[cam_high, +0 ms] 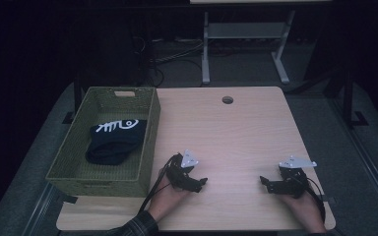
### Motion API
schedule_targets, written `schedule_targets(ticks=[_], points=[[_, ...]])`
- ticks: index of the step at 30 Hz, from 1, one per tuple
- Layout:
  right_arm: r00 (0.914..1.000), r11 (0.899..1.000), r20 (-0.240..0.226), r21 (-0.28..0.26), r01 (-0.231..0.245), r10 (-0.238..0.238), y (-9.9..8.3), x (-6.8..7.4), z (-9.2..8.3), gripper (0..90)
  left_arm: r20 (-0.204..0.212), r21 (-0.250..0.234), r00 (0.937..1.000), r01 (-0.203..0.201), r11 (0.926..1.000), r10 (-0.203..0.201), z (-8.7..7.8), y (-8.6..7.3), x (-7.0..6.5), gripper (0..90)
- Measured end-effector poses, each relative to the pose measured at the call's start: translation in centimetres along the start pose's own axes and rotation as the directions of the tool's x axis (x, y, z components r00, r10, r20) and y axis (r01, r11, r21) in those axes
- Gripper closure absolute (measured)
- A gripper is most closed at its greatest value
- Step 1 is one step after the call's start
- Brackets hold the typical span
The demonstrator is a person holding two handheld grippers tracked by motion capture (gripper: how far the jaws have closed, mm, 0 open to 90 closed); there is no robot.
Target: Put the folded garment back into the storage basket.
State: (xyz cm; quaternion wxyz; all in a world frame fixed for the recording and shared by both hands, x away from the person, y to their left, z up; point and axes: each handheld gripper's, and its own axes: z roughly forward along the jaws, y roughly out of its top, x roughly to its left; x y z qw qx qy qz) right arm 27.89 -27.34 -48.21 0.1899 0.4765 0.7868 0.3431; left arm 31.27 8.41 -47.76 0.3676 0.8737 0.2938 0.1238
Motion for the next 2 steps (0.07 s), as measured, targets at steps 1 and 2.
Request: schedule_targets(ticks=[1, 2], points=[[1.0000, 1.000, 0.000, 0.000, 0.000, 0.000, 0.00, 0.00, 0.00, 12.8, 0.000, 0.000, 1.0000, 0.000, 1.0000, 0.000, 0.00, 0.00, 0.00, 12.9], [1.0000, 1.000, 0.000, 0.000, 0.001, -0.001, 0.00, -0.01, 0.00, 12.8, 0.000, 0.000, 1.0000, 0.000, 1.0000, 0.000, 0.00, 0.00, 0.00, 12.9]])
